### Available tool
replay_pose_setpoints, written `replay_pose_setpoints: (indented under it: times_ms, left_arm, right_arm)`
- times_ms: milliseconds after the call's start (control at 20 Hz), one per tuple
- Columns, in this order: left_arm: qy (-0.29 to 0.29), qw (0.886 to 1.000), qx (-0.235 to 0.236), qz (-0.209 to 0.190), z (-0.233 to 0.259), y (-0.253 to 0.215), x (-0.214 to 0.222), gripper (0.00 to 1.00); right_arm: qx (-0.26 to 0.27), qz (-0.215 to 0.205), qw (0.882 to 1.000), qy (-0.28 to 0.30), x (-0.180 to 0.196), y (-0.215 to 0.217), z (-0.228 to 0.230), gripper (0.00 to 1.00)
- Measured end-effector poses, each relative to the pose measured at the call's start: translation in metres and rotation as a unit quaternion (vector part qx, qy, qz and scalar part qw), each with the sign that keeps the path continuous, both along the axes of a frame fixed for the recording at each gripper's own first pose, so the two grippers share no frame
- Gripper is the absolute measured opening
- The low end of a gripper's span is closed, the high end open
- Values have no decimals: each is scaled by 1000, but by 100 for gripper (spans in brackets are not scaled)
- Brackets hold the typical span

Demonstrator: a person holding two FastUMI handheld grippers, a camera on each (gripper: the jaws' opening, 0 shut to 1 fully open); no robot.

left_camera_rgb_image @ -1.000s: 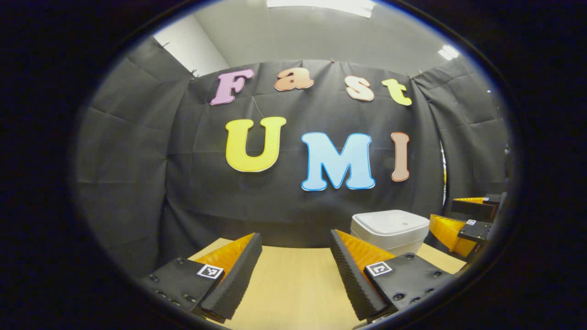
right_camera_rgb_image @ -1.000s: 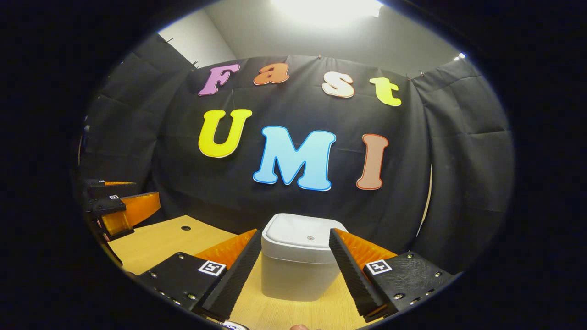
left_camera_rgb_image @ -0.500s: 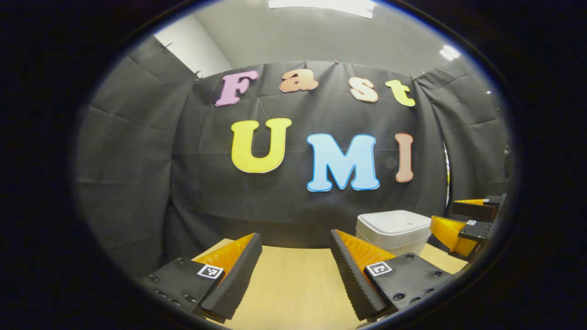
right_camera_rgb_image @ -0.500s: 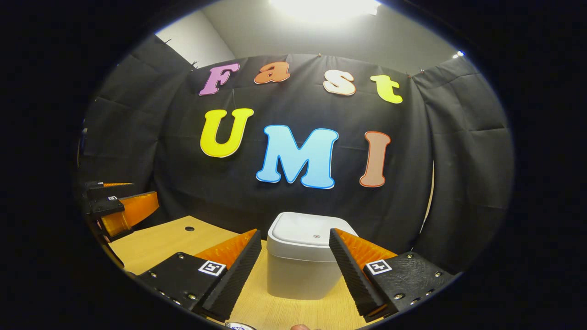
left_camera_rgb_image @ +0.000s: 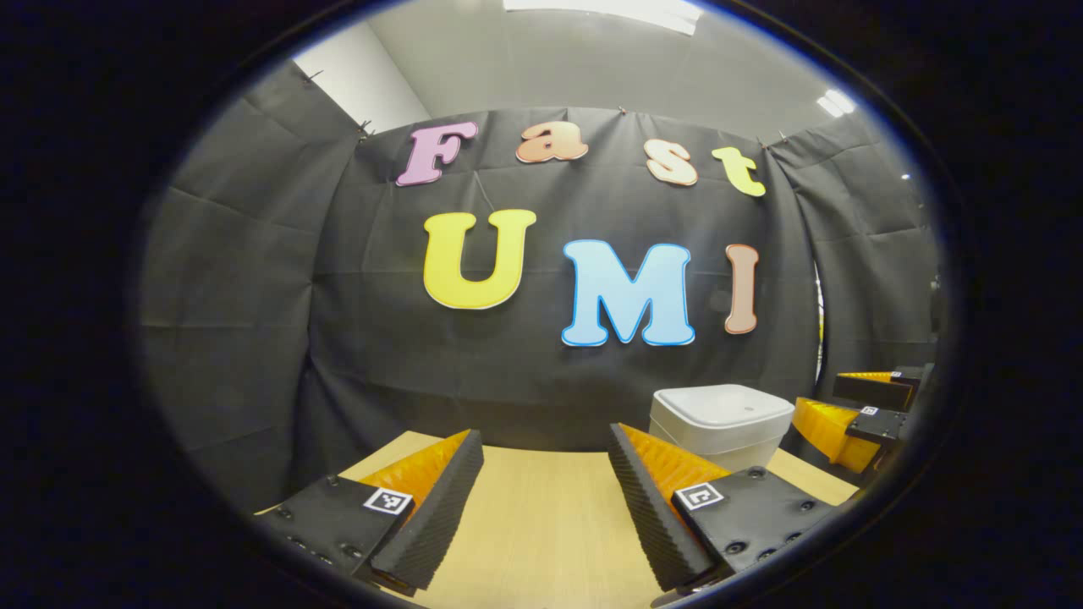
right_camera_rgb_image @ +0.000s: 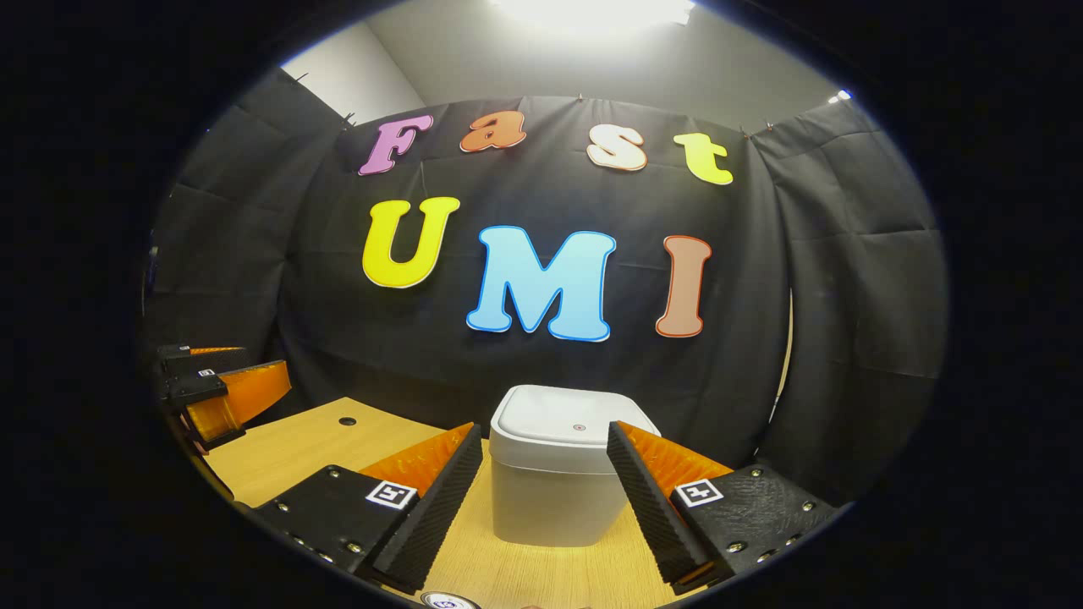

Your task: Press the lid of the desktop garbage bin to open it, pick up the crumpled paper on the desktop and throw it into the bin, then pick up the pop can on the desktop and drop it into the bin, and finally close the garbage bin lid.

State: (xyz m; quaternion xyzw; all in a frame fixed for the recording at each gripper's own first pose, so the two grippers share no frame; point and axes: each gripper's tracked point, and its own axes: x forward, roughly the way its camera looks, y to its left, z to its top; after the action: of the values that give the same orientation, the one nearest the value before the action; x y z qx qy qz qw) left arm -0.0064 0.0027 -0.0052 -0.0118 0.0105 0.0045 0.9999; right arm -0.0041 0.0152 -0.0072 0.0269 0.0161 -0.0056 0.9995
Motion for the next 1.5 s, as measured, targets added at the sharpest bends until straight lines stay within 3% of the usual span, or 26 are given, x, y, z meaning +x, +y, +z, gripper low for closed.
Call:
replay_pose_setpoints:
  times_ms: [150,200,300,400,450,500,550,650,700,800,1050,1500]
  left_arm:
    - [2,1000,1,0,-1,1,0,99]
    - [4,1000,0,1,-2,1,0,99]
    - [8,1000,-2,3,-3,1,-2,97]
    - [10,1000,-3,6,-4,2,-1,99]
    - [10,1000,-2,8,-4,3,-1,99]
    - [10,1000,-1,8,-4,3,-1,99]
    - [10,1000,0,10,-4,4,-1,99]
    - [10,1000,0,11,-5,4,-1,99]
    - [11,1000,0,11,-5,4,0,99]
    - [13,1000,-2,12,-6,4,-2,99]
    - [15,1000,0,13,-7,3,-2,99]
    - [26,1000,2,11,-11,3,-6,99]
  right_arm:
    - [1,-5,1000,6,2,-2,-3,95]
    - [-1,-6,1000,7,5,-4,-5,80]
    - [-5,-14,1000,9,8,-6,-7,60]
    - [-1,1,1000,16,12,2,-13,47]
    - [-5,-26,999,24,9,-6,-11,47]
    - [1,-29,999,18,8,-14,-14,24]
    - [4,-29,999,18,15,-15,-16,12]
    - [9,-23,1000,13,19,-16,-17,11]
    - [8,-21,1000,16,19,-12,-15,2]
    - [9,-12,1000,17,21,-10,-18,0]
    - [5,-2,999,32,26,-11,-27,0]
    - [24,2,999,30,68,-22,-32,0]
